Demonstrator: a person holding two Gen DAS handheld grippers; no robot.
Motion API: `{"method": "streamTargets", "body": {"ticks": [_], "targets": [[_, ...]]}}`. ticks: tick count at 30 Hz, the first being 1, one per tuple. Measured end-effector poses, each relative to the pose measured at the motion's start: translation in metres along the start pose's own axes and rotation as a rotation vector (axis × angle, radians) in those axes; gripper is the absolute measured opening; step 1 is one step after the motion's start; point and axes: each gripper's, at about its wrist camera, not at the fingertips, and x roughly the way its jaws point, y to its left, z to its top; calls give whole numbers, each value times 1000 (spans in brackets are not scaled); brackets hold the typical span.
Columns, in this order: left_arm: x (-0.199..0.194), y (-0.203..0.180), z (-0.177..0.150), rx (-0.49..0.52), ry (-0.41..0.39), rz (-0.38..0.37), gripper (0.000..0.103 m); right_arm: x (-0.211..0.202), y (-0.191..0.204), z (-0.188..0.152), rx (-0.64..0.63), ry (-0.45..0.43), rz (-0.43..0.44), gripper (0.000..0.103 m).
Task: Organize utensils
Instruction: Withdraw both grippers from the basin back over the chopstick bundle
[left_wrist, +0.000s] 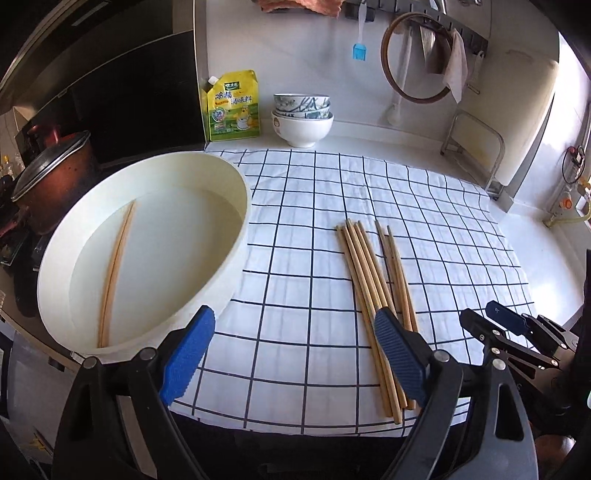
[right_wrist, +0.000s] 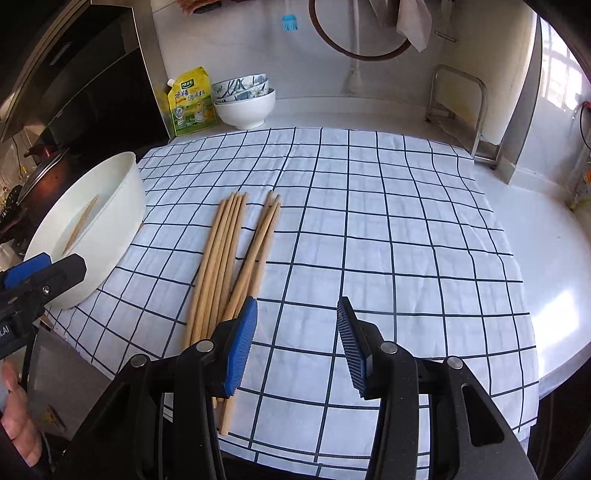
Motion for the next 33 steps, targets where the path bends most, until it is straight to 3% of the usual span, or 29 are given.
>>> {"method": "streamTargets", "body": {"ticks": [13,33], "targets": [[29,-8,-20,16,75,75,87,36,10,-4,-44,60,27,43],[47,-10,-23,10,127,76,87,43,16,-7,-76,88,45,43]]}}
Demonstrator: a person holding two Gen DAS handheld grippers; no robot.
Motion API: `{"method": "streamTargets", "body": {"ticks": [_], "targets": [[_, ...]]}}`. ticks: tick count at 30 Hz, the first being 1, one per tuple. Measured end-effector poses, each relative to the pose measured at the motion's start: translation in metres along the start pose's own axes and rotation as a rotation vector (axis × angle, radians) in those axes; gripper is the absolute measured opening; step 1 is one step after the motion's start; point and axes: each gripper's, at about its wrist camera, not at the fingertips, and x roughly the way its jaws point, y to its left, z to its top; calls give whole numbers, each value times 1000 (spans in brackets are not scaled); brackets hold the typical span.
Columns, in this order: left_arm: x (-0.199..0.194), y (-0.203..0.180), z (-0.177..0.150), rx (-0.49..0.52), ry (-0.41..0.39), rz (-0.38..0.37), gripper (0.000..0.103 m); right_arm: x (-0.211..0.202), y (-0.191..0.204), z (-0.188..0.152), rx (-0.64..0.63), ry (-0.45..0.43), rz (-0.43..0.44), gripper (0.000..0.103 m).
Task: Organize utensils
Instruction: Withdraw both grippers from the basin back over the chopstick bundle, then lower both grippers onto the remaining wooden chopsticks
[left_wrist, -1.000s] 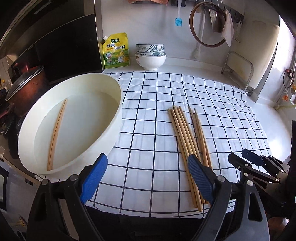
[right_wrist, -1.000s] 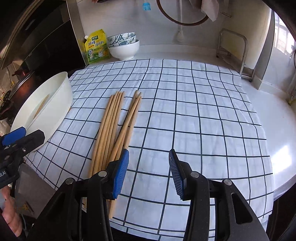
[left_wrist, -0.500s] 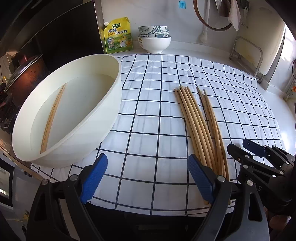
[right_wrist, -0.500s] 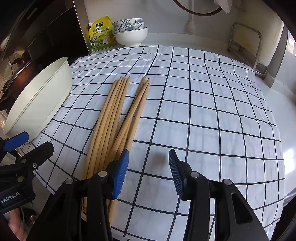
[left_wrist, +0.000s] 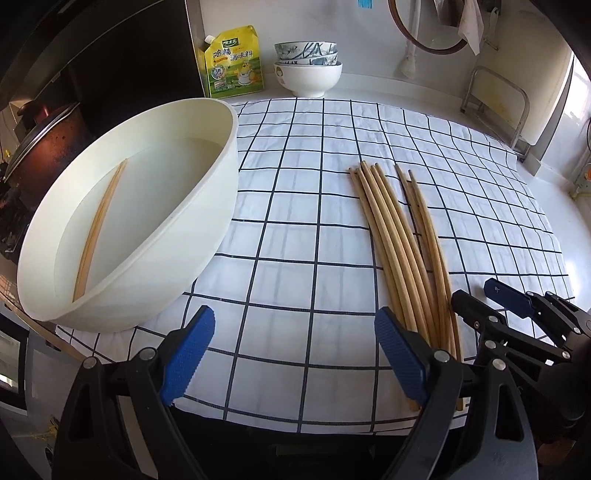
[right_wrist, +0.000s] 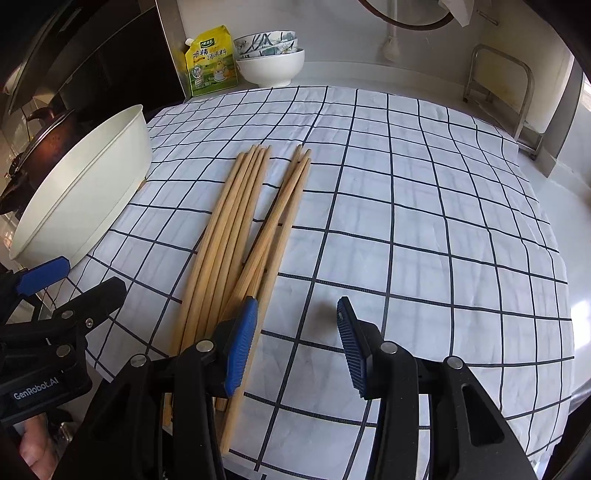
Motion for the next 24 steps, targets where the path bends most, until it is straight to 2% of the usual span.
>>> {"method": "streamTargets", "body": {"ticks": [13,24], "targets": [[3,-2,4,-8,4,-18,87,6,1,3,-17,5,-39,43],[25,-15,8,-10,64,-81,87,4,-30,5,30,-10,-80,43]]}}
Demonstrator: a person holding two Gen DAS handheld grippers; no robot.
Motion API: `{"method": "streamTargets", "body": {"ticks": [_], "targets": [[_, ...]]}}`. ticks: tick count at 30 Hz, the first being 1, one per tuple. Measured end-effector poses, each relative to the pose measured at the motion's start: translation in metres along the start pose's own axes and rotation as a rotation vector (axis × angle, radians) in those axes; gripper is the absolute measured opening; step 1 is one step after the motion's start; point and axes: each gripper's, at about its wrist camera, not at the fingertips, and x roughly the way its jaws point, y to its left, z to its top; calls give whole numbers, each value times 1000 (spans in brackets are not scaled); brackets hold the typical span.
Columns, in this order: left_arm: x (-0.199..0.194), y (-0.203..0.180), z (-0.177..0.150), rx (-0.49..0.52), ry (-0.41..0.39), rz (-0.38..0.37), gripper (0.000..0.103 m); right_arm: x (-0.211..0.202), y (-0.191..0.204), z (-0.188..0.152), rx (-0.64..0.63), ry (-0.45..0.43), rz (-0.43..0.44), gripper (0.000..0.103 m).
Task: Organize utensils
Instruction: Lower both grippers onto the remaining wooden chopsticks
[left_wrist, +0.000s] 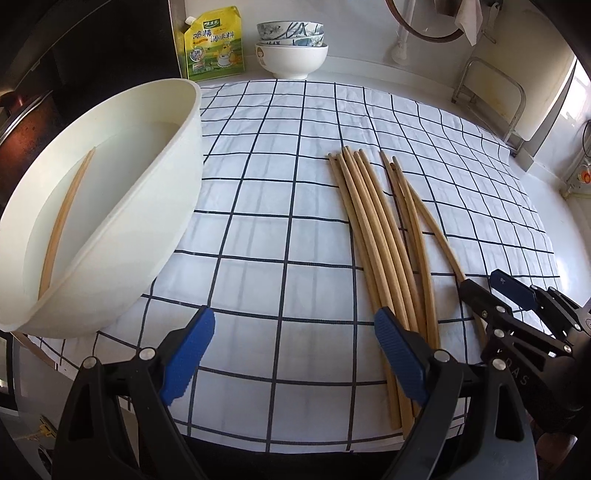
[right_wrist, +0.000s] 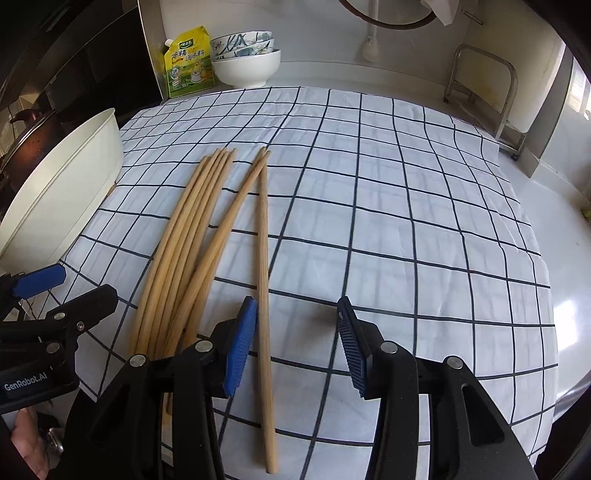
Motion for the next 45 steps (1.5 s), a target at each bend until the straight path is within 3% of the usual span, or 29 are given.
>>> {"method": "streamTargets", "body": {"ticks": [9,32,45], "targets": [[9,-9,3,9,8,0,87,-4,-23,-3,37,-8,-24,43],[20,-28,12,20,-28,89,90,-3,-25,1,26,-20,-35,43],[22,-10,2,-21,8,77,91,-1,-25,4,12,-22,-19,43]]}}
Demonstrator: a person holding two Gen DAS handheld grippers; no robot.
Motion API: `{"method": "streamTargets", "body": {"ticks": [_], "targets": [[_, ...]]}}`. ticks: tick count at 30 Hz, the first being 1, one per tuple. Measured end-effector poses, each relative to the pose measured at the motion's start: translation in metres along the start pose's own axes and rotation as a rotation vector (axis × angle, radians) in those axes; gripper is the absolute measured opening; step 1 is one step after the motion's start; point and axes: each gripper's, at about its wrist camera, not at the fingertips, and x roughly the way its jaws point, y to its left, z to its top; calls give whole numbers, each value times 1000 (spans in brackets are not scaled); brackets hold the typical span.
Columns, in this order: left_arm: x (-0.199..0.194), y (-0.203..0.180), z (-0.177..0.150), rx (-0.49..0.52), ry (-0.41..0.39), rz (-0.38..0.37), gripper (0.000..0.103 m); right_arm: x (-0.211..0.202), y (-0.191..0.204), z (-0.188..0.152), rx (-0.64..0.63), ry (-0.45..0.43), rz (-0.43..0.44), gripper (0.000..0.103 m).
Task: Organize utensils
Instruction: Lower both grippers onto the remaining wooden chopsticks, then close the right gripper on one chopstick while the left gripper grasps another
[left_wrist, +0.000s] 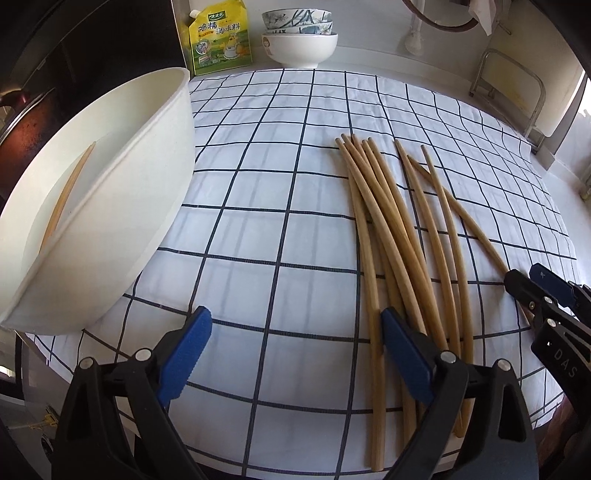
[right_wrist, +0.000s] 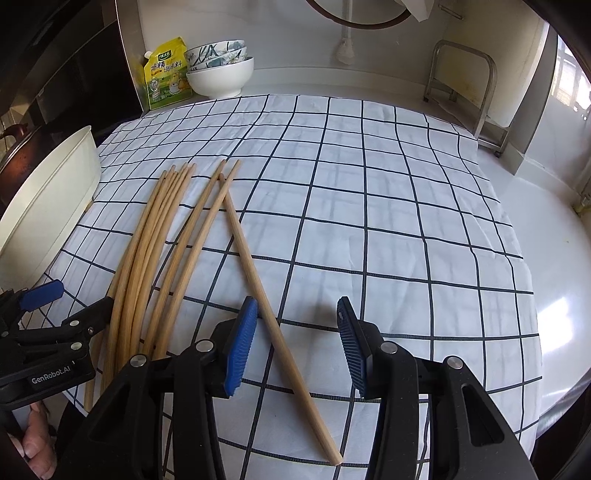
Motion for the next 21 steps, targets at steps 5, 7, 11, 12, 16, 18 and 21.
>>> {"method": "streamTargets", "body": {"ticks": [5,7,11,12,16,18,21], "targets": [[1,-1,3,9,-10,21,91,0,2,1,-10,-5,0,43],[2,-3,6,14,-16,17,86,0,2,3,-10,-17,-3,43],[0,-10,10,31,-22,-2,72,6,8,8,-46,-7,3,43],[-1,-12,10,38,-24,-6,67,7,10,9,-58,-4,6,43],[2,-15,14,44,-20,-31,53,11,22,9,-118,-6,18,37],[3,-16,16,47,-19,-48,43,11,27,10,-140,3,39,20],[4,-20,19,58,-20,-61,28,12,31,11,-162,5,31,8]]}}
